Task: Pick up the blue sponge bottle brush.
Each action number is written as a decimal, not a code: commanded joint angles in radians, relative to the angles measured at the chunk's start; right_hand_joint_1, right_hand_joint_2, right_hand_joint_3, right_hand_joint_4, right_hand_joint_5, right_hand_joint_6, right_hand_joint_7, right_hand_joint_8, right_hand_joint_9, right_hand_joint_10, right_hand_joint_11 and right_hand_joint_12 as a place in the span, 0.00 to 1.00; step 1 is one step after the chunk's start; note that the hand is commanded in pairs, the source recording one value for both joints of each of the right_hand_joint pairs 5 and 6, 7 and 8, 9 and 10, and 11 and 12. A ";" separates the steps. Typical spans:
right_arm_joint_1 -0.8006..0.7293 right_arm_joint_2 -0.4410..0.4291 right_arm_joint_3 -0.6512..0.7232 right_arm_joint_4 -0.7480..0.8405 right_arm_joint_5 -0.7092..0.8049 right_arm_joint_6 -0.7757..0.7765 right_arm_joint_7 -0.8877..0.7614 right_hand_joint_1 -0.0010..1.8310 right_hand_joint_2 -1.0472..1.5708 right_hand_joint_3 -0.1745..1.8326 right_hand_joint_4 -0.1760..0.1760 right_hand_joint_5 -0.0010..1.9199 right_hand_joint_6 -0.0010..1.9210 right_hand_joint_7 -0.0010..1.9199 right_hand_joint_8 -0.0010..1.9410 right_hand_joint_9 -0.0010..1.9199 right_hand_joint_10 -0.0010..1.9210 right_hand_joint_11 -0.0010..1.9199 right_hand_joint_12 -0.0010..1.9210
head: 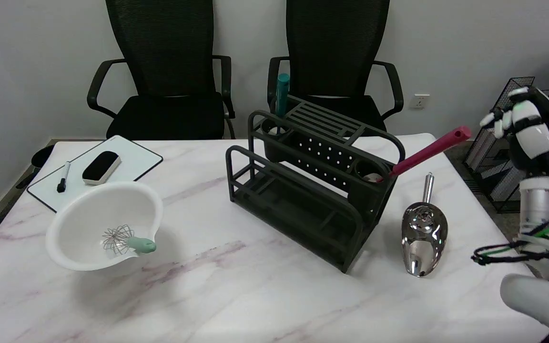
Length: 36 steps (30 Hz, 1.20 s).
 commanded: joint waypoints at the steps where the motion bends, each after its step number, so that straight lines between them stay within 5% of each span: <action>1: 0.223 0.085 -0.013 0.202 -0.172 -0.268 0.004 0.55 0.79 0.58 0.50 0.50 0.50 0.74 0.73 0.79 0.79 0.64 0.64; 14: 0.192 0.109 0.038 0.403 -0.196 -0.334 0.004 0.55 0.80 0.60 0.50 0.49 0.49 0.73 0.72 0.79 0.79 0.64 0.64; 19: 0.042 0.122 0.134 0.558 -0.197 -0.360 -0.005 0.53 0.84 0.59 0.50 0.50 0.50 0.75 0.74 0.81 0.81 0.65 0.65; 28: -0.262 0.022 0.232 0.810 -0.199 -0.298 -0.082 0.51 0.86 0.63 0.50 0.53 0.53 0.78 0.77 0.83 0.83 0.68 0.68; 36: -0.344 -0.021 0.069 0.997 -0.189 -0.325 -0.323 0.50 0.87 0.64 0.50 0.55 0.55 0.79 0.78 0.83 0.83 0.69 0.69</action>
